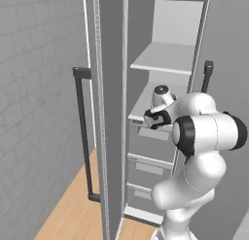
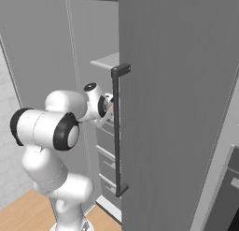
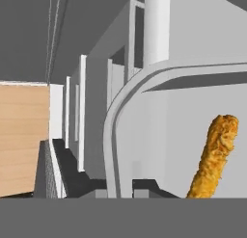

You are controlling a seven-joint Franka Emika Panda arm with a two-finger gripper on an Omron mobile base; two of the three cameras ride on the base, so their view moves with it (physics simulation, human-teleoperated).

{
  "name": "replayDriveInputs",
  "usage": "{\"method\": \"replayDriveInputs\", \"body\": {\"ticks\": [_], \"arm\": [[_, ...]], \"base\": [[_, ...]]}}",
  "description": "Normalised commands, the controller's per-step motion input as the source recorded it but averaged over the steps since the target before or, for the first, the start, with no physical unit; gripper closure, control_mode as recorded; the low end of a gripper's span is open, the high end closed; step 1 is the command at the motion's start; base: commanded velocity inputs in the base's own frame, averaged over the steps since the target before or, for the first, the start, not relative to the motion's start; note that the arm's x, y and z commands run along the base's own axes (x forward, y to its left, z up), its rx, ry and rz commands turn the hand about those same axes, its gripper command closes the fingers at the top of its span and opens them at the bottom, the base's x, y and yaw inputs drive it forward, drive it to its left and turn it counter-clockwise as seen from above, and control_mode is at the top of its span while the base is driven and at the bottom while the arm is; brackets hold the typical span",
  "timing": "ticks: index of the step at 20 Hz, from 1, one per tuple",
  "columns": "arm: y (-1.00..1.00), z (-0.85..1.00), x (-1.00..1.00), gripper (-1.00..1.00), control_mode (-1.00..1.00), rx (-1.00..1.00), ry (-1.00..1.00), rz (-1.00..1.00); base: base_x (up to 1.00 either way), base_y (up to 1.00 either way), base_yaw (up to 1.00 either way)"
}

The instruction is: Take the meat container that has the shrimp and place it on the second highest rack of the freezer. Then take the vegetable container that has the squash and garlic and place it on the highest rack of the freezer.

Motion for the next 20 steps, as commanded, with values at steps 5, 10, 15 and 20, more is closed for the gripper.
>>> {"method": "replayDriveInputs", "body": {"ticks": [5, 10, 15, 20], "arm": [[-0.07, -0.28, 0.40, 1.00, -1.00, 0.00, 0.00, 0.00], [-0.12, -0.15, 0.62, 1.00, -1.00, 0.00, -0.01, 0.00], [-0.08, -0.22, 0.55, 1.00, -1.00, 0.00, -0.01, 0.00], [-0.02, -0.40, 0.17, -1.00, -1.00, 0.00, -0.05, 0.00]], "base": [[0.00, 0.00, 0.00], [0.00, 0.00, 0.00], [0.00, 0.00, 0.00], [0.00, 0.00, 0.00]]}}
